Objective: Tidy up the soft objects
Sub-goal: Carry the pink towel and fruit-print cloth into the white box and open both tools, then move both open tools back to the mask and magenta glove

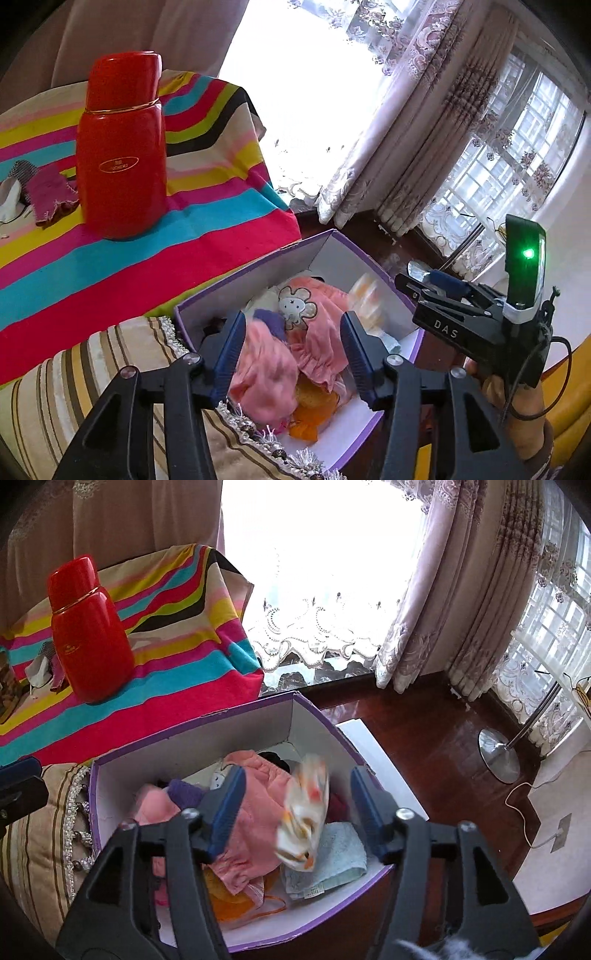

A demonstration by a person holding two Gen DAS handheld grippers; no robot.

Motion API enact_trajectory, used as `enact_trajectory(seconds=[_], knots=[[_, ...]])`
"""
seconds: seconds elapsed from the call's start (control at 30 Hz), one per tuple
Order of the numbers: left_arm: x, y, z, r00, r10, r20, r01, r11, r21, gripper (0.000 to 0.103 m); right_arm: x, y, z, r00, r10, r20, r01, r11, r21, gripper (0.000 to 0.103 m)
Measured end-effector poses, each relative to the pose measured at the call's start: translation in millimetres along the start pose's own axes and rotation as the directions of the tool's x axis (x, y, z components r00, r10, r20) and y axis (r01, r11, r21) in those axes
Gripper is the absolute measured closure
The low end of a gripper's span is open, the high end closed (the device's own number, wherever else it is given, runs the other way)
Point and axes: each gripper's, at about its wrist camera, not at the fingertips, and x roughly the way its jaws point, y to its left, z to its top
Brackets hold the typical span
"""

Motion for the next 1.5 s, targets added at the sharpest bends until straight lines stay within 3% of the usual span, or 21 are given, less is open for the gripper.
enact_trajectory(seconds=[0.47, 0.73, 1.07, 1.5], knots=[[-17.3, 41.1, 1.2, 0.997, 0.068, 0.025, -0.065, 0.993, -0.099, 0.048, -10.7, 29.4, 4.0, 0.999, 0.042, 0.014, -0.041, 0.998, -0.054, 0.035], [-42.8, 83.8, -2.3, 0.991, 0.115, 0.063, -0.103, 0.979, -0.175, 0.048, -21.8, 56.1, 4.3, 0.998, 0.068, 0.019, -0.065, 0.992, -0.111, 0.031], [-89.9, 156.3, -25.4, 0.971, 0.223, 0.090, -0.185, 0.933, -0.308, 0.048, -29.6, 111.6, 3.2, 0.989, 0.150, 0.000, -0.148, 0.969, -0.198, 0.030], [-119.0, 221.6, -44.5, 0.950, 0.302, 0.079, -0.243, 0.874, -0.421, 0.048, -30.2, 203.8, 0.9, 0.959, 0.274, -0.066, -0.280, 0.899, -0.336, 0.030]])
